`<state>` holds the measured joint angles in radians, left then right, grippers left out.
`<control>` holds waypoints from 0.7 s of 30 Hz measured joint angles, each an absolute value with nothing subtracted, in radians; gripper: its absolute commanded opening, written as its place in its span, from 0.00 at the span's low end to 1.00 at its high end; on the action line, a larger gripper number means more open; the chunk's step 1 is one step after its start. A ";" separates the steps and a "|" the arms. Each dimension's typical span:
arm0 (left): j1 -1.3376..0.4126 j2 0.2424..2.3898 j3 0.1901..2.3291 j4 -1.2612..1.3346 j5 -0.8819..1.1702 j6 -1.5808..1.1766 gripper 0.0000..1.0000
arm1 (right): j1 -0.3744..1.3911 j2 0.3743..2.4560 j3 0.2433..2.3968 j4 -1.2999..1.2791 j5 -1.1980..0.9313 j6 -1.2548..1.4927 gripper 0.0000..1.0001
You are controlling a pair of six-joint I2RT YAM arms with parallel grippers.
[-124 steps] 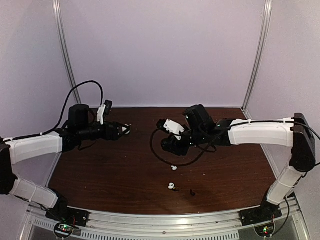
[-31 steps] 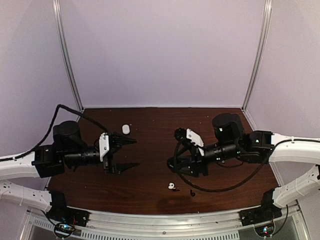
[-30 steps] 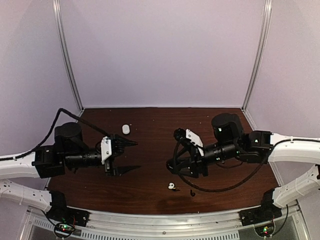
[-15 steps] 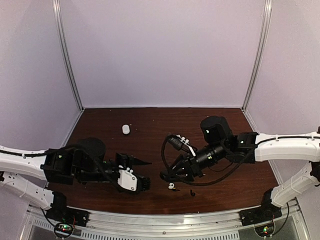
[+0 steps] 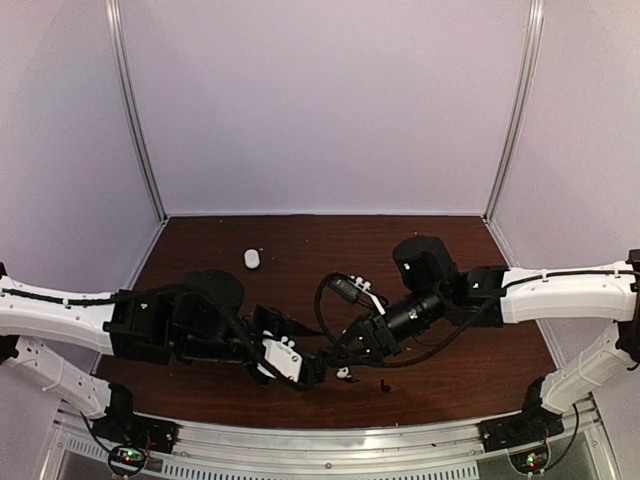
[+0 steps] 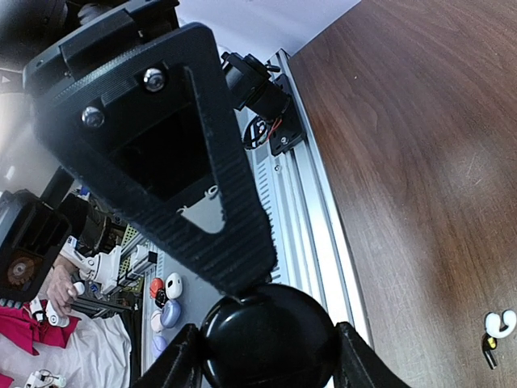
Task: Insert the wireless bluetooth earbuds into the charging case
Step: Pass from the right arm to the left
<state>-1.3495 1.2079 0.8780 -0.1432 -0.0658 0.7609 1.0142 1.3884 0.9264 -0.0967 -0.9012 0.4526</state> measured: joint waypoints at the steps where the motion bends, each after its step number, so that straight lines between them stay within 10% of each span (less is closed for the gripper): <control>1: -1.349 1.211 0.882 -0.143 -0.060 0.761 0.45 | 1.014 1.390 0.927 -0.096 -0.901 0.455 0.31; 21: -1.351 1.283 0.929 -0.199 0.004 0.743 0.24 | 1.014 1.424 0.945 -0.109 -0.914 0.482 0.31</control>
